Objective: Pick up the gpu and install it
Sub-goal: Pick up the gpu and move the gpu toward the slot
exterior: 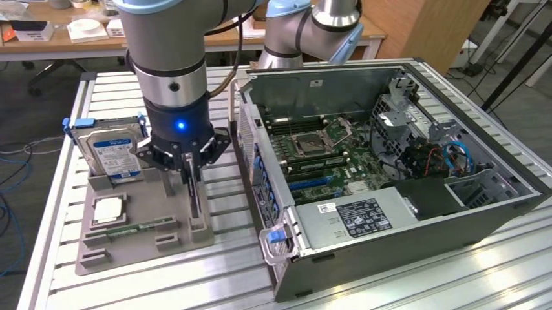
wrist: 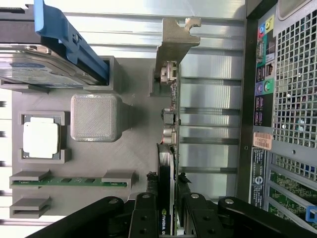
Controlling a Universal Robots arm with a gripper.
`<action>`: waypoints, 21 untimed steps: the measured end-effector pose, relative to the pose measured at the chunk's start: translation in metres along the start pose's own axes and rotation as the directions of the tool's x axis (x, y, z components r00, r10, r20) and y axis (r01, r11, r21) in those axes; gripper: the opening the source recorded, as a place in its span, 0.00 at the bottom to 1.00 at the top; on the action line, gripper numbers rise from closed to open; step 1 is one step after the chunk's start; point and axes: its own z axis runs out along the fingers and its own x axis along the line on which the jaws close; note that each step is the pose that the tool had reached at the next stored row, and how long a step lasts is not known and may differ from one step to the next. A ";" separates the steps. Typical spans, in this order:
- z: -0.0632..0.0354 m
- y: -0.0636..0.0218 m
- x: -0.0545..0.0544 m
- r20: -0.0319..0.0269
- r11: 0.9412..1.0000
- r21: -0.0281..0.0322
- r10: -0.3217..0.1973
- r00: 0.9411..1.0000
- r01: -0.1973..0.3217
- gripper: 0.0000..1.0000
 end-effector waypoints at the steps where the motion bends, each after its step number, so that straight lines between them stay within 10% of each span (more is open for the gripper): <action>1: 0.0000 0.0000 0.000 0.000 1.000 0.000 0.000 1.000 0.000 0.26; 21: -0.0174 0.0008 0.000 0.000 1.000 0.000 0.000 1.000 0.000 0.26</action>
